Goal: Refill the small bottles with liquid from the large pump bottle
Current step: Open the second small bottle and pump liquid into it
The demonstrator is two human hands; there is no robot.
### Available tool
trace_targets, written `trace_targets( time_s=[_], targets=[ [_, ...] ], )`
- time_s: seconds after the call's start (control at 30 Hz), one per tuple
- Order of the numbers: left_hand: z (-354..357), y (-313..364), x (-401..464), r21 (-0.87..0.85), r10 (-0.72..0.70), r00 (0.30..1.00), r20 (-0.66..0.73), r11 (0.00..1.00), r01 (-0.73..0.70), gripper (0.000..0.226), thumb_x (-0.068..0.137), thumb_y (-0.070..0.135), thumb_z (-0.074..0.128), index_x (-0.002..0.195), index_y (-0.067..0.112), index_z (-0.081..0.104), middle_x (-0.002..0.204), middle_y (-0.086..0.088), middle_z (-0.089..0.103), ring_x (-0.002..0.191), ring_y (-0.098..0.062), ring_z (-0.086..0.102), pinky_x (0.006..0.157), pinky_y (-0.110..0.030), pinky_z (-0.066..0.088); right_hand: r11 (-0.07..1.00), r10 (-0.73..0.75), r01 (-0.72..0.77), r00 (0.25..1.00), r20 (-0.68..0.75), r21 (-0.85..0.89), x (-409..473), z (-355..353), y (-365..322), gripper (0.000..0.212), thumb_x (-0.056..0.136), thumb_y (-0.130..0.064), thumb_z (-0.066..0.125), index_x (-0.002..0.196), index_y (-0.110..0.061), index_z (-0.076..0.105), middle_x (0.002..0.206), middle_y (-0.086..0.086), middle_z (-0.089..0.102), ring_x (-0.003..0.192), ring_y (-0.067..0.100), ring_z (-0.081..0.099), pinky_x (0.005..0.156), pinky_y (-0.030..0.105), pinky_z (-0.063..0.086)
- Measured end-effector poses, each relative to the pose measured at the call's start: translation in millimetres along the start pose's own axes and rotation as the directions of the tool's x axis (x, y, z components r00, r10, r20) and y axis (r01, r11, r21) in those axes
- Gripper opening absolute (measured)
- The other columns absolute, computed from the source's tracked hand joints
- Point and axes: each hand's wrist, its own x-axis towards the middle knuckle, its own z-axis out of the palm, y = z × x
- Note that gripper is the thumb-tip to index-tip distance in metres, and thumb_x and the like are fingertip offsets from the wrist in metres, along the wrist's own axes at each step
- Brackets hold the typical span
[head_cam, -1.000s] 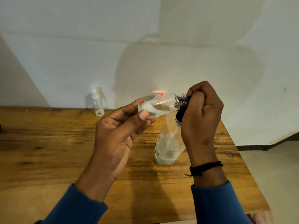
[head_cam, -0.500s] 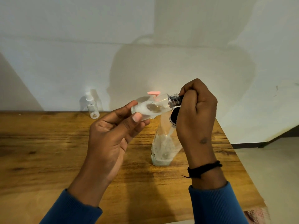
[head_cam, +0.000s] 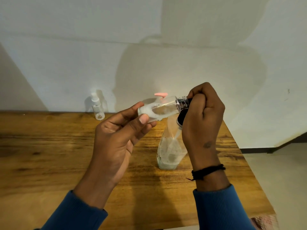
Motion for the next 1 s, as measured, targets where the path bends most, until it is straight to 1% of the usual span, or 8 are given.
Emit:
trace_targets(
  time_s=[0.17,0.33,0.47,0.6,0.7,0.77,0.9,1.0],
  targets=[
    [-0.1,1.5,-1.2,-0.001,-0.007,1.0,0.011,1.0,0.007,0.05,0.06,0.013,0.075,0.109,0.004,0.071,0.102,-0.014,0.076,0.084,-0.027,0.074,0.069,-0.021,0.058,0.998,-0.016,0.016,1.0,0.008,-0.054,3.3,-3.5,-2.5,0.022,0.088,-0.003,0.035,0.073,-0.007,0.05,0.06,0.002,0.044,0.055,0.009,0.04,0.047,0.03,0.031],
    [-0.9,0.5,0.2,-0.005,0.001,1.0,-0.003,1.0,-0.001,0.052,0.06,0.013,0.076,0.11,0.003,0.07,0.102,-0.015,0.076,0.085,-0.029,0.074,0.069,-0.021,0.059,1.0,-0.014,0.014,1.0,0.0,-0.003,-0.4,0.0,-0.6,0.022,0.088,0.002,0.034,0.073,-0.005,0.049,0.064,0.006,0.045,0.052,0.005,0.041,0.045,0.02,0.028],
    [-0.6,1.3,-1.0,0.004,-0.006,1.0,0.002,1.0,0.006,0.048,0.063,0.011,0.074,0.111,0.003,0.069,0.1,-0.013,0.077,0.084,-0.028,0.074,0.069,-0.022,0.059,0.999,-0.033,0.033,0.999,-0.011,-0.035,1.1,-2.2,-2.4,0.022,0.087,0.0,0.035,0.072,-0.006,0.05,0.061,0.003,0.045,0.053,0.008,0.041,0.045,0.025,0.029],
    [-1.3,0.7,-0.3,0.003,0.0,1.0,-0.001,1.0,0.0,0.045,0.065,0.009,0.072,0.11,0.004,0.07,0.1,-0.015,0.076,0.083,-0.028,0.074,0.07,-0.022,0.059,1.0,-0.028,0.028,1.0,-0.015,0.001,-0.8,0.3,-1.7,0.023,0.088,0.004,0.035,0.072,-0.005,0.049,0.057,-0.004,0.041,0.05,0.004,0.039,0.045,0.015,0.026],
    [-1.4,1.6,-0.5,-0.004,0.002,1.0,-0.007,1.0,-0.003,0.048,0.062,0.012,0.074,0.109,0.004,0.071,0.101,-0.015,0.076,0.083,-0.028,0.074,0.069,-0.022,0.059,1.0,-0.02,0.02,1.0,0.014,-0.008,-0.1,0.1,-0.6,0.023,0.088,0.001,0.035,0.072,-0.007,0.049,0.057,-0.001,0.042,0.051,0.005,0.04,0.045,0.018,0.027],
    [-1.3,1.6,-1.0,-0.001,-0.002,1.0,-0.003,1.0,0.002,0.046,0.064,0.009,0.073,0.11,0.003,0.07,0.1,-0.012,0.077,0.083,-0.028,0.074,0.069,-0.022,0.059,0.999,-0.031,0.032,0.999,0.019,-0.03,1.9,-2.8,-2.3,0.023,0.087,0.0,0.035,0.071,-0.006,0.05,0.059,0.002,0.044,0.053,0.006,0.041,0.045,0.02,0.028],
    [-1.6,0.3,-0.3,0.003,-0.003,1.0,0.002,1.0,0.003,0.041,0.069,0.005,0.069,0.11,0.003,0.069,0.1,-0.013,0.076,0.083,-0.027,0.074,0.072,-0.023,0.06,1.0,-0.022,0.021,1.0,0.011,0.02,-0.1,-0.9,-2.5,0.024,0.088,0.005,0.035,0.072,-0.003,0.049,0.057,0.001,0.042,0.049,0.004,0.04,0.044,0.014,0.026],
    [-2.7,0.2,-0.8,-0.006,-0.001,1.0,-0.009,1.0,0.001,0.041,0.068,0.007,0.07,0.109,0.003,0.07,0.1,-0.014,0.076,0.083,-0.027,0.074,0.07,-0.023,0.06,1.0,-0.016,0.016,1.0,0.023,0.01,-2.0,0.9,-0.4,0.023,0.089,0.004,0.035,0.072,-0.004,0.049,0.057,0.0,0.041,0.05,0.003,0.04,0.045,0.014,0.027]
  ],
)
